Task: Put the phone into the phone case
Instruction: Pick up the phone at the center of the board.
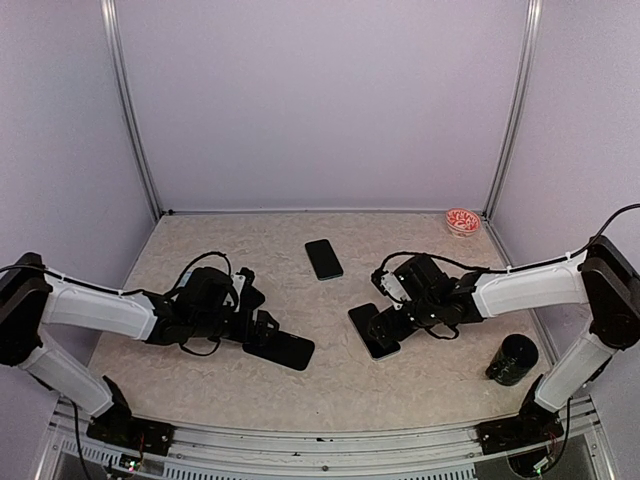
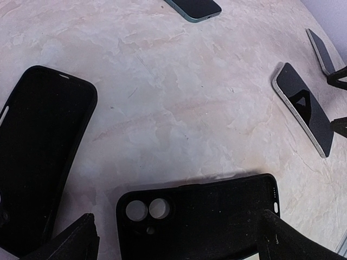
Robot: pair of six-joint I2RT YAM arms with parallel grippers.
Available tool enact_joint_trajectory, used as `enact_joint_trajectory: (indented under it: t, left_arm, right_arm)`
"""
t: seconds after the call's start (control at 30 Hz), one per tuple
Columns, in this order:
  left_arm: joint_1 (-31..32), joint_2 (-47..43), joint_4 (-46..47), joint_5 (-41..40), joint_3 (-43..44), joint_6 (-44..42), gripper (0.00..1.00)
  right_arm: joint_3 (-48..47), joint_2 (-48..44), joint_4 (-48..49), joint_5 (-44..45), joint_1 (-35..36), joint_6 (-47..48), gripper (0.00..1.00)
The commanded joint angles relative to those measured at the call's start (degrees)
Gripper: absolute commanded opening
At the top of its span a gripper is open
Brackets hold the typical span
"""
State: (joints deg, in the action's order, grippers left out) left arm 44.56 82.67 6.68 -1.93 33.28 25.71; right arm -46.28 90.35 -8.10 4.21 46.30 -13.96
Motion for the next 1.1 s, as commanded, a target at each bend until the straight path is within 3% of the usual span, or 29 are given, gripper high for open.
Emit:
enact_joint_trajectory:
  t: [0.0,0.7,1.07]
  left_arm:
    - [0.6,-0.1,2.4,-0.4,1.2,0.0,0.99]
    - [0.9,0.9,1.8,-8.2,7.4,3.8,0.99]
    - [3.6,2.4,-2.2,-21.3,11.4,5.3,0.99]
  right_arm:
    - [-1.6,1.4,-1.6,2.8,1.2,-2.1,1.00]
    - [-2.0,4.5,-1.9,1.6,3.7,-5.5,1.00]
    - [-2.4,5.6,-2.6,4.0,4.9,-7.7,1.00]
